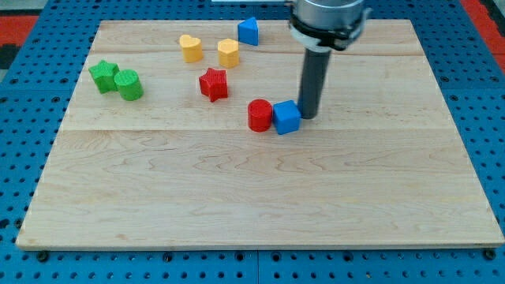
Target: Place the heart to the bottom left of the triangle
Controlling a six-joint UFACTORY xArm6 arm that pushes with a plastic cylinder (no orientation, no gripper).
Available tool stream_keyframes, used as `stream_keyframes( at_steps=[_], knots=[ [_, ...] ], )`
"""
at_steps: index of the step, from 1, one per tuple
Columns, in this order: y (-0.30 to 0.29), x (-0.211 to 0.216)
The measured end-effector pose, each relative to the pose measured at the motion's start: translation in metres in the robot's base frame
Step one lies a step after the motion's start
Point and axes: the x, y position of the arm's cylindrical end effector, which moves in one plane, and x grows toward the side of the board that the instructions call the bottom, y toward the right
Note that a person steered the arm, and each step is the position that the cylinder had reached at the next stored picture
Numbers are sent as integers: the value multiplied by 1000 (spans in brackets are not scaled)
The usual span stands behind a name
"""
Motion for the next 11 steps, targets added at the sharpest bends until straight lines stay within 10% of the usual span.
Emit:
stream_keyframes(
  at_steps=[1,2,7,11],
  knots=[
    [23,7],
    [0,-75],
    [-232,-149],
    [16,-126]
  ],
)
